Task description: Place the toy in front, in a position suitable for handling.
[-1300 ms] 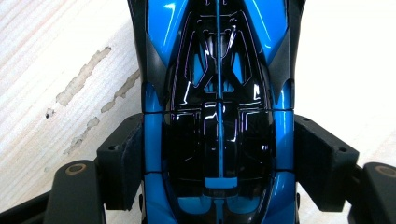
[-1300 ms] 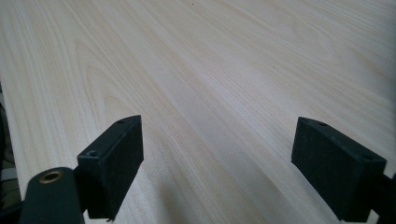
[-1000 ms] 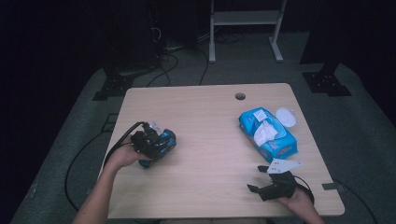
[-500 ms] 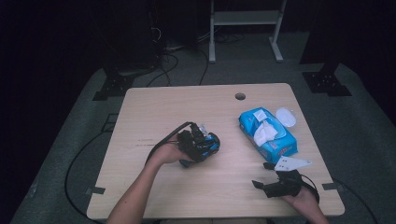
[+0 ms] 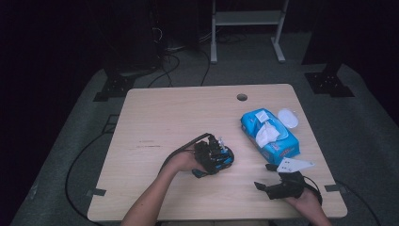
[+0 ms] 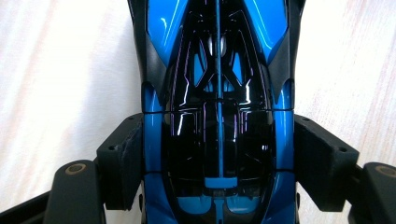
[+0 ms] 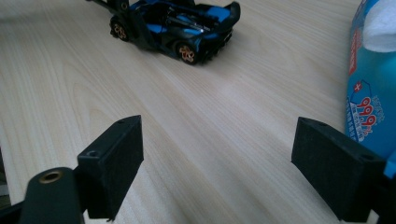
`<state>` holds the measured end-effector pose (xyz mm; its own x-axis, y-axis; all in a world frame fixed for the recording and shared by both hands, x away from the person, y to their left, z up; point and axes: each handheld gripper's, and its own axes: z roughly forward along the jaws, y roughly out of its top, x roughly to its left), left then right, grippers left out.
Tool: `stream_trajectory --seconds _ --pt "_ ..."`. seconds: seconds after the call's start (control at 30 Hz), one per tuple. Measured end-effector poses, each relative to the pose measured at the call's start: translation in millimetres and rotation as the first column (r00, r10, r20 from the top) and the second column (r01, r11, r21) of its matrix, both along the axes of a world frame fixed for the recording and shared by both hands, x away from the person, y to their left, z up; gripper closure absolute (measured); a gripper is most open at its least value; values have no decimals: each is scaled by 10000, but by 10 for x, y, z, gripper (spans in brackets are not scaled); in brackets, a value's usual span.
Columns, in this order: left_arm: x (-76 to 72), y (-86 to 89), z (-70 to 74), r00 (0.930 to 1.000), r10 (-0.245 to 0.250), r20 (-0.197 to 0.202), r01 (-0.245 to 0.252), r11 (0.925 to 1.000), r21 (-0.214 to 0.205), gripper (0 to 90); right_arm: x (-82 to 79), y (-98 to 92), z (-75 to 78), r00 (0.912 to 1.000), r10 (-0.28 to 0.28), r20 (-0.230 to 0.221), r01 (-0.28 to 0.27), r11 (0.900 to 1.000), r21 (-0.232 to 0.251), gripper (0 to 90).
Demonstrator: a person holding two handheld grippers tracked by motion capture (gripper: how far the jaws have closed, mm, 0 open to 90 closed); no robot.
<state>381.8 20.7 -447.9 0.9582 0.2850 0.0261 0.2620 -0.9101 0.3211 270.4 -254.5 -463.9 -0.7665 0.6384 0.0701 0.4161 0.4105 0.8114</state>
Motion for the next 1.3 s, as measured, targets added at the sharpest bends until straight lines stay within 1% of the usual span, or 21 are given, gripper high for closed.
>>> stream_trajectory --seconds 0.03,0.2,0.27,0.3,0.33,0.37,0.4,0.43,0.53,0.6,0.7,0.77,0.87,0.9,0.93,1.03,1.07,1.1,1.17,1.23,1.3 --pt "0 -2 1 10000 38 -75 -38 10000 -67 259 0 0 -1 10000 -6 0 6 10000 0 159" --pt "-6 5 -5 10000 -12 -25 12 9999 -131 258 7 -3 -1 10000 -68 12 68 10000 15 159" --pt "-11 26 -1 10000 -1 32 2 9993 -372 257 4 -3 4 9999 -115 28 115 9999 26 159" --pt "-14 44 11 10000 57 64 -53 9980 -626 258 4 -3 5 9999 -132 47 132 9999 37 159" --pt "-15 68 41 9999 131 90 -122 9957 -920 245 7 -4 9 9998 -145 108 145 9999 14 159" --pt "-23 84 65 9996 232 149 -213 9935 -1121 202 8 -5 16 9997 -188 152 188 9998 30 159" --pt "-23 84 65 9996 232 149 -213 9935 -1121 185 10 -6 26 9994 -256 242 255 9997 25 159" --pt "-53 135 127 9990 270 368 -211 9885 -1500 176 10 -7 45 9988 -340 356 339 9994 35 159" --pt "-115 236 199 9965 662 520 -526 9720 -2290 135 36 -23 131 9950 -656 758 647 9978 134 159" --pt "-162 318 228 9943 824 680 -617 9624 -2646 130 77 -47 197 9906 -937 997 917 9955 247 159" --pt "-234 438 220 9904 1159 759 -867 9458 -3131 109 165 -94 277 9851 -1284 1145 1263 9917 258 159" --pt "-274 517 204 9877 1306 855 -952 9380 -3332 103 234 -121 316 9825 -1482 1127 1467 9889 217 159" --pt "-308 632 195 9822 1571 1032 -1108 9274 -3573 102 326 -137 375 9756 -1792 1272 1787 9838 156 159" --pt "-310 662 201 9811 1594 1095 -1106 9270 -3584 102 358 -137 399 9741 -1847 1306 1852 9827 88 159" --pt "-316 709 211 9780 1678 1240 -1117 9231 -3680 102 381 -135 419 9727 -1886 1356 1898 9818 41 159" --pt "-348 807 245 9726 1825 1443 -1110 9089 -4019 97 462 -112 528 9654 -2035 1633 2077 9781 -91 159" --pt "-362 832 252 9705 1904 1482 -1134 9021 -4164 97 484 -103 565 9619 -2110 1736 2155 9765 -73 159" --pt "-374 860 259 9700 1899 1517 -1100 8996 -4226 97 508 -95 602 9600 -2166 1776 2216 9751 -87 158" --pt "-400 911 258 9687 1934 1559 -1069 8909 -4414 96 555 -72 659 9556 -2292 1852 2347 9720 -78 159" --pt "-416 958 245 9673 1981 1584 -1054 8820 -4593 96 610 -44 685 9545 -2323 1869 2405 9704 -222 159" --pt "-417 996 246 9663 2021 1596 -1103 8848 -4528 96 655 -16 687 9548 -2345 1828 2445 9690 -342 159"
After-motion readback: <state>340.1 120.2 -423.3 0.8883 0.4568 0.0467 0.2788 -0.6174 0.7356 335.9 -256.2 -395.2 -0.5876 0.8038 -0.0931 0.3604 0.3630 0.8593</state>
